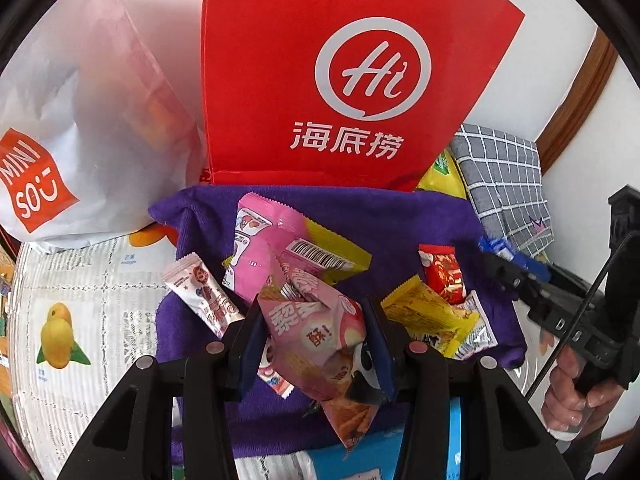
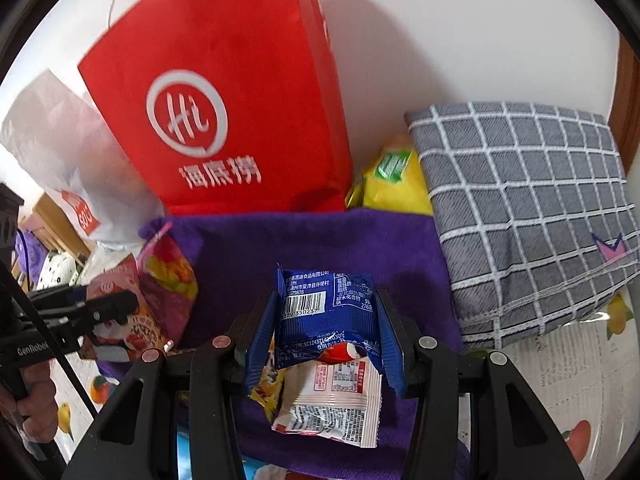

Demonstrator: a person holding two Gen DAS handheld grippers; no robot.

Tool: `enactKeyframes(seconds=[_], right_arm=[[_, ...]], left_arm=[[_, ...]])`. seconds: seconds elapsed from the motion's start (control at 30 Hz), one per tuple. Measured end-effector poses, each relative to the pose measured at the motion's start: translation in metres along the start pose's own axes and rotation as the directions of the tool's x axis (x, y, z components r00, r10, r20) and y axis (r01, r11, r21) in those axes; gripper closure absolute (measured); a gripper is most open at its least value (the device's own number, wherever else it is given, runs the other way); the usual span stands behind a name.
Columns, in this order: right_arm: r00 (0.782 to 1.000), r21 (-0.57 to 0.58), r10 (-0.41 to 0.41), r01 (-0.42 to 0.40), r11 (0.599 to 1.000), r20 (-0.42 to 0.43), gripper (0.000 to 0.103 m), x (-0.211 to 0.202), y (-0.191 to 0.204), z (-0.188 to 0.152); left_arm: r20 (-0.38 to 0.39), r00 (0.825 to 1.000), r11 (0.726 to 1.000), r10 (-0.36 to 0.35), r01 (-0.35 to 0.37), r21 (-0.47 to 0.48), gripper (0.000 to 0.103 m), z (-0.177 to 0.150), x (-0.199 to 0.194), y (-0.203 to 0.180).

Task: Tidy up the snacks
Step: 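Lower the blue packet with the right gripper while the left lowers the pink bag onto the towel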

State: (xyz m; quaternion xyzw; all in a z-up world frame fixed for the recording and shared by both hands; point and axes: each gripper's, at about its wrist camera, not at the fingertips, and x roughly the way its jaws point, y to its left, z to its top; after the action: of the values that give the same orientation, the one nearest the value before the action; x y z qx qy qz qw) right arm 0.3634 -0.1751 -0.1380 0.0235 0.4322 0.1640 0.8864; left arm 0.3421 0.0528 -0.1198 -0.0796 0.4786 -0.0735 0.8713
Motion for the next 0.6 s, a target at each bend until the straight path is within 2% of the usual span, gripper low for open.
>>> enactKeyframes(seconds=[0.3, 0.43, 0.57, 0.6], right_arm=[[0.998, -0.019, 0.001, -0.002, 1.0, -0.06, 0.055, 0.023, 0.002, -0.006], [0.996, -0.033, -0.008, 0.005, 0.999, -0.088, 0.054, 0.031, 0.006, -0.01], [0.995, -0.037, -0.022, 0.019, 0.999, -0.094, 0.051, 0.035, 0.008, -0.011], [0.995, -0.033, -0.032, 0.029, 0.999, -0.096, 0.05, 0.036, 0.008, -0.011]], left_arm=[[0.014, 1.0, 1.0, 0.022, -0.022, 0.004, 0.056, 0.004, 0.015, -0.002], [-0.011, 0.999, 0.999, 0.048, -0.048, 0.018, 0.054, 0.002, 0.029, -0.004], [-0.025, 0.999, 1.0, 0.025, -0.024, 0.009, 0.054, 0.0, 0.028, -0.002], [-0.032, 0.999, 1.0, 0.023, -0.023, 0.008, 0.05, -0.001, 0.028, -0.001]])
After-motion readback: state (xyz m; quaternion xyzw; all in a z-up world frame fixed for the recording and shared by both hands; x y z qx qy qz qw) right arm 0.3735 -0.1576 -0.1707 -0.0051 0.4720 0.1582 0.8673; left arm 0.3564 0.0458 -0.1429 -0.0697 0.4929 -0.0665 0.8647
